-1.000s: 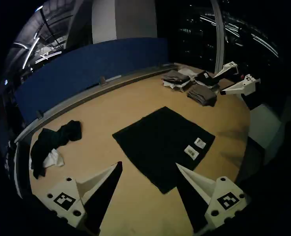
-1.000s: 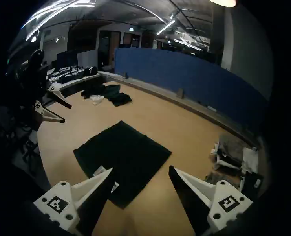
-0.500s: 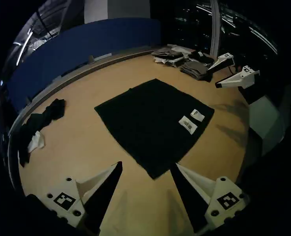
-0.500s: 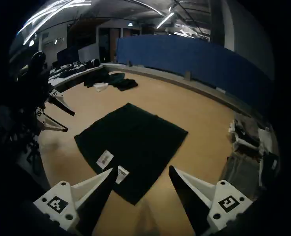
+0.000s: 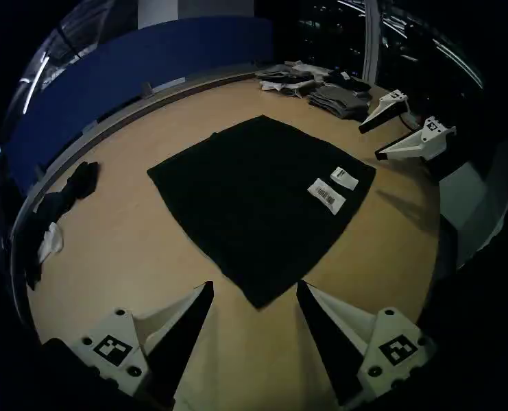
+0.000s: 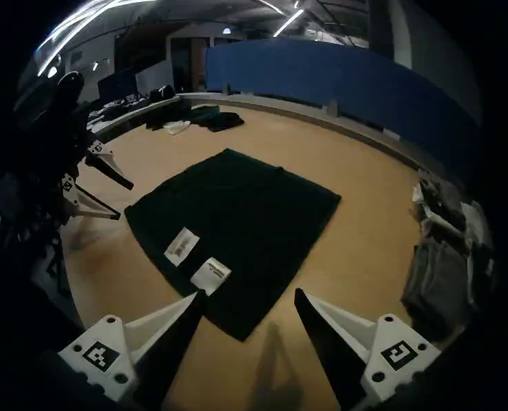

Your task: Fold towel

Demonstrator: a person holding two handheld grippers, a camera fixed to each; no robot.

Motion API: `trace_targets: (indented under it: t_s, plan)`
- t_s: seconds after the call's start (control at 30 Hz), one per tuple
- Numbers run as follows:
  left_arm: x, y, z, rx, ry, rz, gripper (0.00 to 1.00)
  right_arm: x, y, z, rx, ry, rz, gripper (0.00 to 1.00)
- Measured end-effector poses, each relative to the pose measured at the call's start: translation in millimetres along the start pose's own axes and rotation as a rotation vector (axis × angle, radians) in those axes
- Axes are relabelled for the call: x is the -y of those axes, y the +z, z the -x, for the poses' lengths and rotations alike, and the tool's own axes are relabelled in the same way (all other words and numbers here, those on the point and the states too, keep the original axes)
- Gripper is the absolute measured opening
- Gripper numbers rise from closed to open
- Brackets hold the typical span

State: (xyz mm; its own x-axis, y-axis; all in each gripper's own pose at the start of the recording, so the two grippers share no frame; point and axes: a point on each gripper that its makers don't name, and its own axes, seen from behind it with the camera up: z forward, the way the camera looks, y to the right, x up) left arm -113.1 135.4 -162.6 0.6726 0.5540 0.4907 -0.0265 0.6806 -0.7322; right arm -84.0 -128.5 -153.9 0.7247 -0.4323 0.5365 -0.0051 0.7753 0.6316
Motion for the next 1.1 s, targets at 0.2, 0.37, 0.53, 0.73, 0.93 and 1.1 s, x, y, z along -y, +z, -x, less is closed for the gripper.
trace_targets:
  t_s: [0.2, 0.37, 0.53, 0.73, 0.93, 1.1]
  plan:
    - [-2.7, 6.2, 3, 0.007, -0.001, 0.005, 0.89, -1, 4.8, 10, 0.022, -0.004, 0.004, 0.95]
    - [-5.3, 8.0, 6, 0.021, 0.008, 0.008, 0.82, -4, 8.2, 18, 0.042, -0.013, 0.029, 0.86]
    - [-11.2, 9.5, 11, 0.039, 0.009, 0.024, 0.74, 3, 11.0, 29, 0.068, -0.009, 0.006, 0.77]
    - [-13.1, 11.7, 15, 0.059, 0.004, 0.027, 0.58, 10, 12.2, 40, 0.095, -0.001, -0.020, 0.58]
    - [-12.8, 13.9, 16, 0.060, 0.009, 0.026, 0.50, 9, 14.5, 47, 0.110, 0.001, -0.011, 0.36]
    - [-15.5, 14.4, 16, 0.062, 0.033, 0.027, 0.42, 11, 16.5, 52, 0.119, 0.006, -0.009, 0.33]
